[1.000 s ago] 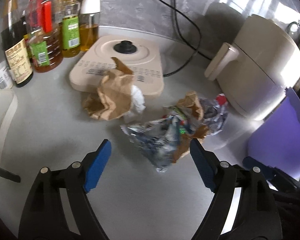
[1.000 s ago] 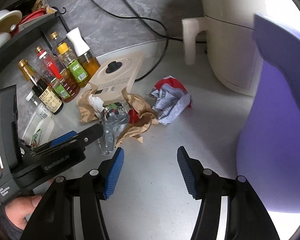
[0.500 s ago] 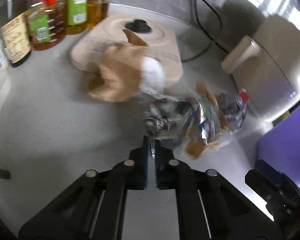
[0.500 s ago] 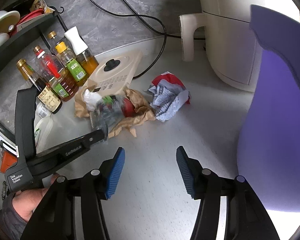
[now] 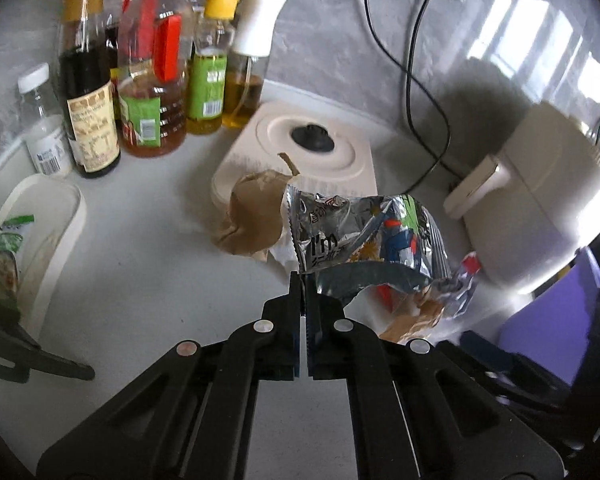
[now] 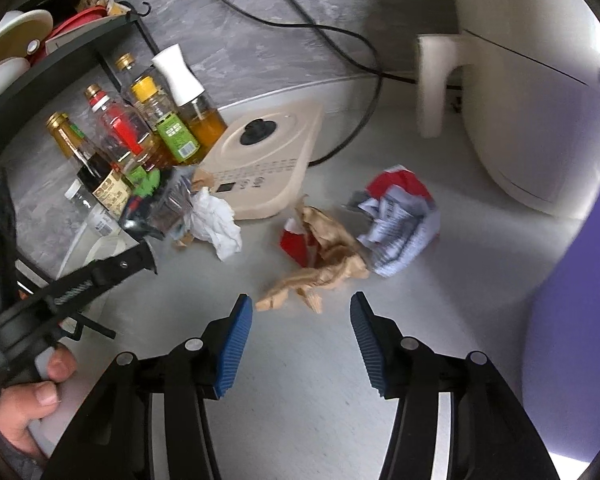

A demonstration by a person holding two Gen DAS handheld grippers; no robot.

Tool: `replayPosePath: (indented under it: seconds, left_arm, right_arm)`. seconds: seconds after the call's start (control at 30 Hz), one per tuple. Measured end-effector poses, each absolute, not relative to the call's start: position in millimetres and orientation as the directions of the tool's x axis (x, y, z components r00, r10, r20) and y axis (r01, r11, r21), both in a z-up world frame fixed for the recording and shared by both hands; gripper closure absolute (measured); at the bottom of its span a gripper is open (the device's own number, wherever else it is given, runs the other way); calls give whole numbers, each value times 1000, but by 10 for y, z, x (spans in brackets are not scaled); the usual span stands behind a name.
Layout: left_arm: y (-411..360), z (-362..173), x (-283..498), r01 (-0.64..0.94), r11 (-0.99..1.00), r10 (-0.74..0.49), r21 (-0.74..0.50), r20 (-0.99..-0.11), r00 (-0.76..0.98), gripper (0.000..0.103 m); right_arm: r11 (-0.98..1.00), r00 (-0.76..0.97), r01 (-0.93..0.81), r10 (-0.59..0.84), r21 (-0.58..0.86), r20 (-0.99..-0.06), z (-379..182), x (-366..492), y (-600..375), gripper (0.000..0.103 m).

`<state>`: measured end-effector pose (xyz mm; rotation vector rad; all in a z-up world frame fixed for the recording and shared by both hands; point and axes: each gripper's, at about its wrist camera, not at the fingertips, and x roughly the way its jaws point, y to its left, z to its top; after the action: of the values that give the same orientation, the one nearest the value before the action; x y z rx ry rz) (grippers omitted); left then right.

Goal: Collect trash
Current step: 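Grasp the foil snack bag with the left tool, then hold the snack bag in the left tool while the right tool grasps brown paper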

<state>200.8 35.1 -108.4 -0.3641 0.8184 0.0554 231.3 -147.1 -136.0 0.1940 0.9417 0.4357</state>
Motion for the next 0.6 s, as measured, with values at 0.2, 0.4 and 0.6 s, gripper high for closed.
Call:
replayPosePath:
  seconds: [0.2,0.4,0.6]
  left_arm:
    - [402,-1058,2054,-199,935,-76,-294,-713,697,100]
    - [455,-1152,2138,-220,936,-57,-275,-734,677,100]
    - [439,-1196,2200,-215,938,-62,-273,-742,668,100]
  right_arm:
    - [892,481,-259,452,370,-752,-1484,2521,-1376,52]
    - [894,474,-231,447,383,-759,-1584,2649,-1347,52]
    - [895,450,-226,446,384,-774,-1650,2644,-1344,93]
